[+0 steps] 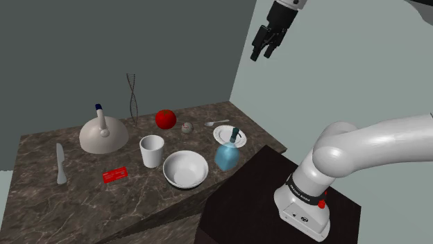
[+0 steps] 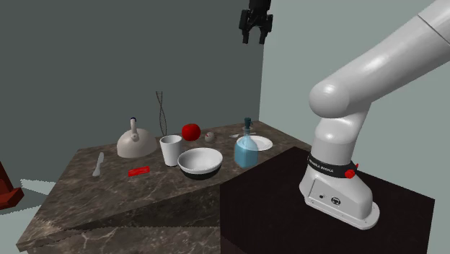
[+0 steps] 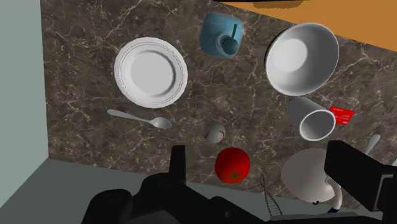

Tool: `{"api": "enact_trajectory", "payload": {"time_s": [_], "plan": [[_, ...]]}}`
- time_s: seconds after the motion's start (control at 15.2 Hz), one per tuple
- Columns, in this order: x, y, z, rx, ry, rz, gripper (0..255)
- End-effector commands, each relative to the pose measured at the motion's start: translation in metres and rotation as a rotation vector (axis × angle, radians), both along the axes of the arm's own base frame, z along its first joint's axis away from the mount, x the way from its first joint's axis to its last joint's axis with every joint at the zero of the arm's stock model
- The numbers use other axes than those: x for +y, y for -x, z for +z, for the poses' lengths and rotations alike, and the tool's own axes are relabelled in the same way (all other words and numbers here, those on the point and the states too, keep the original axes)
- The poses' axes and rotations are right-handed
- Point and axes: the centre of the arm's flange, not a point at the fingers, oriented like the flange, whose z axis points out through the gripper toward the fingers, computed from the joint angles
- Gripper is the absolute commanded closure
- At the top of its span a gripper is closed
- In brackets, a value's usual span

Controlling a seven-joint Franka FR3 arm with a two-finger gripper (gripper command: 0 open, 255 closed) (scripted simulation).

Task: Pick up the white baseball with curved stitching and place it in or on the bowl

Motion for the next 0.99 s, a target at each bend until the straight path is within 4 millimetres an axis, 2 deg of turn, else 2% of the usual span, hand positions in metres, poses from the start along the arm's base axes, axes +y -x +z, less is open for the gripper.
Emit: {"api": "enact_trajectory", "payload": {"time_s": [0.0,0.92], "plan": [[0.000,0.000,0.000,0.000,0.000,0.000,0],[-0.010,-0.097,-0.157,0.005,-0.065,-0.013,0]]}}
